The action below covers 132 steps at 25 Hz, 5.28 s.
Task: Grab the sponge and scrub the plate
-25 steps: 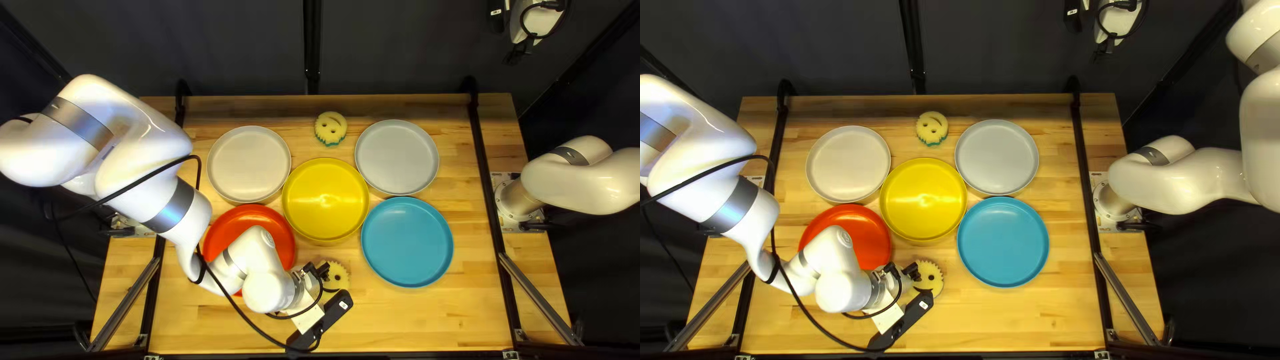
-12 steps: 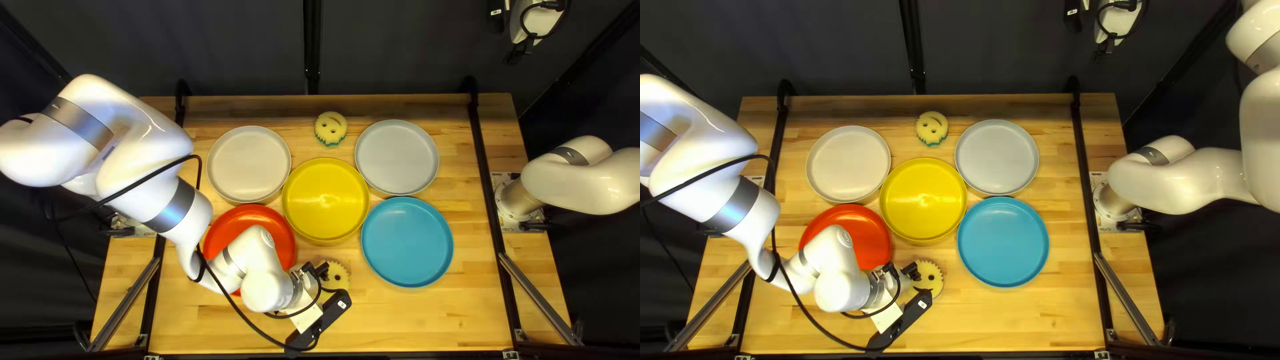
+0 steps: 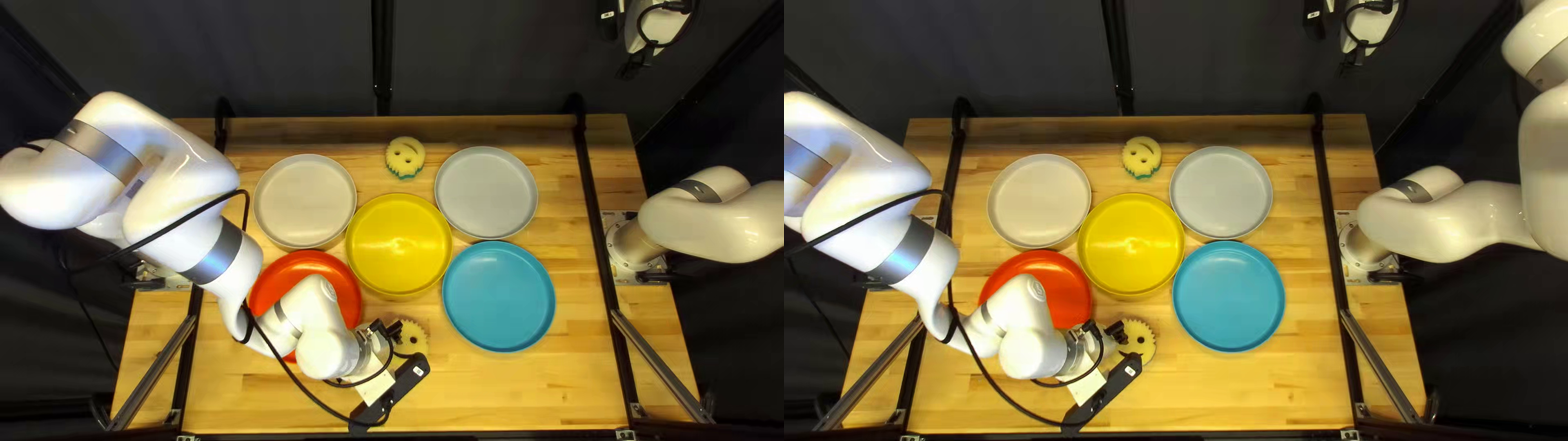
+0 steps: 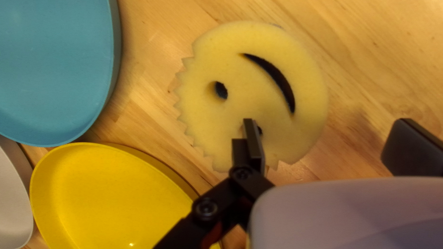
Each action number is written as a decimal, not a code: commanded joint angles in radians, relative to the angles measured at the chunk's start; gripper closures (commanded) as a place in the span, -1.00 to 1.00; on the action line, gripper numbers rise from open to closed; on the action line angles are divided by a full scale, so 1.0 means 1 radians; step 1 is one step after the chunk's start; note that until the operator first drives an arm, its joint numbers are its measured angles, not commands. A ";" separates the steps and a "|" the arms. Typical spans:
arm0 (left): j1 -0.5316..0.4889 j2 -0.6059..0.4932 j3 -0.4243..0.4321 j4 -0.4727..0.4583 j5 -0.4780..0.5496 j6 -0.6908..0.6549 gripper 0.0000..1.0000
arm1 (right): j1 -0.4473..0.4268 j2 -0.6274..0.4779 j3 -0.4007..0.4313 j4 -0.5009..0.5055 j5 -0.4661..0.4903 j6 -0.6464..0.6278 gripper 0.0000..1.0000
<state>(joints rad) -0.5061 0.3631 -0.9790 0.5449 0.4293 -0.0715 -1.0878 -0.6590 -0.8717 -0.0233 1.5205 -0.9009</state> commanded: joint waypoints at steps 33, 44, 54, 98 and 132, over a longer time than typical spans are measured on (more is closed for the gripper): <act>-0.087 -0.427 0.382 -0.396 0.155 0.190 1.00 | 0.000 0.000 0.000 0.000 0.000 0.000 -1.00; 0.035 -0.455 0.485 -0.532 0.069 0.417 1.00 | 0.000 0.000 0.000 0.000 0.000 0.000 -1.00; 0.179 -0.472 0.518 -0.628 0.048 0.644 1.00 | 0.000 0.000 0.000 0.000 0.000 0.000 -1.00; 0.029 -0.519 0.595 -0.853 0.003 0.652 1.00 | 0.000 0.000 0.000 0.000 0.000 0.000 -1.00; -0.027 -0.574 0.680 -1.063 -0.028 0.488 1.00 | 0.000 0.000 0.000 0.000 0.000 0.000 -1.00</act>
<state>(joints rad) -0.4970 -0.2606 -0.2578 -0.4960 0.4244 0.4165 -1.0878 -0.6590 -0.8717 -0.0233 1.5205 -0.9009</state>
